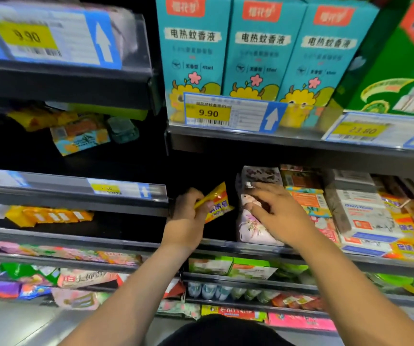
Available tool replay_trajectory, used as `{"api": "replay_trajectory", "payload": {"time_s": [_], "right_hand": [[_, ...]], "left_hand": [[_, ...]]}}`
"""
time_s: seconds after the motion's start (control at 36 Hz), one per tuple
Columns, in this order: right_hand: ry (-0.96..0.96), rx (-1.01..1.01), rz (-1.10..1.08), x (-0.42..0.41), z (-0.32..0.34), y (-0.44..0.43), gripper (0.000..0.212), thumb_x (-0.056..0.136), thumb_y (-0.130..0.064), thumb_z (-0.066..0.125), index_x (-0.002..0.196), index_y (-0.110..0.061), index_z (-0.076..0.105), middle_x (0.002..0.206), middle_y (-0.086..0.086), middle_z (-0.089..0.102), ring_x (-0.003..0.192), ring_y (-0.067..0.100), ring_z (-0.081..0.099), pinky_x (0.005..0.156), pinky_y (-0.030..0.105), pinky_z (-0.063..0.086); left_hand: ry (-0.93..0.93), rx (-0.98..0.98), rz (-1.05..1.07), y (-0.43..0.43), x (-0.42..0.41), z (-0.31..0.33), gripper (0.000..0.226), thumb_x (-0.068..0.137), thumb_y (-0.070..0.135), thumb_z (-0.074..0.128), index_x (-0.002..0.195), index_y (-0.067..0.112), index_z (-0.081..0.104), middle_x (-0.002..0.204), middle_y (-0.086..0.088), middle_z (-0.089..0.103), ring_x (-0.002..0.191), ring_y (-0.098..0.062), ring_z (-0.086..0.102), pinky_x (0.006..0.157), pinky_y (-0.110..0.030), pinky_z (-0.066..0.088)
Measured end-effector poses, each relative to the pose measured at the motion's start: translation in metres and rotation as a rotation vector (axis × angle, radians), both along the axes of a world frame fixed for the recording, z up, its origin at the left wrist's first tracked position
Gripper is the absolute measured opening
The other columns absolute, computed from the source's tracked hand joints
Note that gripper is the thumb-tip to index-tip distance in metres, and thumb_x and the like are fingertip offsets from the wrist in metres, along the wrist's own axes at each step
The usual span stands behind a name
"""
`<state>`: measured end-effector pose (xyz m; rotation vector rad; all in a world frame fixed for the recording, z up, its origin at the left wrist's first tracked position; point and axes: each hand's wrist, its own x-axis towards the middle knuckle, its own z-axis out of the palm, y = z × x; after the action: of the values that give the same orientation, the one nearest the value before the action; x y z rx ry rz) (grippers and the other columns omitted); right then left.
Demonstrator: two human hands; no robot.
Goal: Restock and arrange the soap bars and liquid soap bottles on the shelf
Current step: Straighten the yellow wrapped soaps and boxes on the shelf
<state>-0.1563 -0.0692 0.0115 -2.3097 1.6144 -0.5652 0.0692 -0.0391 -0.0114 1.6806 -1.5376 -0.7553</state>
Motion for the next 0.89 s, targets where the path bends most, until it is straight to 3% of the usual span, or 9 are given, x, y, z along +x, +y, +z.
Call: {"api": "replay_trajectory", "payload": {"time_s": [0.11,0.25,0.33,0.44,0.53,0.58,0.64,0.75,0.89], "right_hand": [[-0.193,0.002,0.029,0.0,0.013,0.003,0.057,0.082,-0.04,0.078,0.135,-0.034,0.058,0.126,-0.011,0.06,0.12,0.013,0.054,0.096,0.021,0.04],[-0.391,0.06,0.092,-0.003,0.042,0.011,0.058,0.075,-0.052,0.078,0.119,-0.073,0.045,0.106,-0.013,0.07,0.098,0.005,0.066,0.086,0.027,0.053],[-0.462,0.062,0.023,-0.014,0.05,0.015,0.05,0.083,-0.024,0.08,0.111,-0.059,0.058,0.091,0.0,0.073,0.077,0.007,0.066,0.074,0.027,0.052],[-0.619,0.136,-0.026,-0.035,0.056,0.025,0.025,0.087,-0.01,0.075,0.108,-0.02,0.067,0.091,0.006,0.074,0.084,0.018,0.069,0.081,0.034,0.054],[-0.609,0.127,-0.097,-0.056,0.057,0.034,0.021,0.089,-0.01,0.073,0.101,-0.026,0.065,0.086,-0.012,0.073,0.077,0.0,0.066,0.075,0.023,0.052],[-0.547,0.072,-0.176,-0.072,0.056,0.038,0.011,0.087,-0.024,0.074,0.096,-0.023,0.068,0.09,-0.001,0.072,0.083,0.013,0.068,0.078,0.039,0.055],[-0.489,0.016,-0.276,-0.096,0.054,0.042,0.012,0.087,-0.026,0.074,0.09,-0.016,0.067,0.09,0.014,0.068,0.079,0.029,0.067,0.073,0.051,0.055],[-0.431,-0.127,-0.524,-0.154,0.056,0.052,0.021,0.085,-0.03,0.073,0.077,-0.018,0.057,0.089,0.017,0.06,0.082,0.035,0.059,0.074,0.044,0.047],[-0.197,-0.218,-0.659,-0.224,0.064,0.066,0.018,0.089,-0.017,0.07,0.082,-0.009,0.055,0.086,0.008,0.045,0.077,0.026,0.045,0.064,0.032,0.023]], "left_hand": [[0.138,-0.127,0.028,0.002,-0.016,0.01,0.007,0.099,0.027,0.058,0.104,0.025,0.054,0.101,0.003,0.058,0.091,-0.011,0.056,0.068,-0.008,0.037],[0.171,-0.213,-0.059,-0.001,-0.044,0.025,0.006,0.101,0.022,0.056,0.105,0.018,0.058,0.098,0.003,0.057,0.087,-0.006,0.056,0.07,-0.007,0.039],[0.125,-0.254,-0.136,-0.006,-0.056,0.035,0.011,0.101,0.021,0.056,0.106,0.013,0.061,0.099,0.007,0.052,0.084,0.004,0.051,0.074,-0.005,0.037],[0.123,-0.291,-0.28,-0.016,-0.073,0.045,0.019,0.095,0.03,0.057,0.103,0.016,0.066,0.112,0.004,0.053,0.103,-0.004,0.053,0.092,-0.019,0.042],[0.108,-0.325,-0.347,-0.024,-0.094,0.053,0.017,0.087,0.042,0.062,0.097,0.032,0.07,0.113,0.02,0.053,0.108,-0.004,0.056,0.099,-0.027,0.046],[0.109,-0.241,-0.348,-0.028,-0.113,0.059,0.023,0.08,0.06,0.058,0.099,0.049,0.064,0.114,0.021,0.059,0.107,-0.008,0.06,0.095,-0.036,0.052],[0.118,-0.168,-0.337,-0.034,-0.133,0.062,0.045,0.075,0.067,0.052,0.11,0.041,0.063,0.11,0.004,0.066,0.101,-0.018,0.065,0.088,-0.044,0.055],[-0.01,-0.051,-0.446,-0.041,-0.174,0.07,0.031,0.092,0.036,0.062,0.122,0.028,0.061,0.115,0.002,0.066,0.105,-0.019,0.064,0.095,-0.034,0.049],[-0.227,-0.037,-0.546,-0.04,-0.227,0.071,0.029,0.097,0.032,0.057,0.126,0.034,0.055,0.107,-0.004,0.068,0.084,-0.025,0.066,0.075,-0.029,0.051]]}}
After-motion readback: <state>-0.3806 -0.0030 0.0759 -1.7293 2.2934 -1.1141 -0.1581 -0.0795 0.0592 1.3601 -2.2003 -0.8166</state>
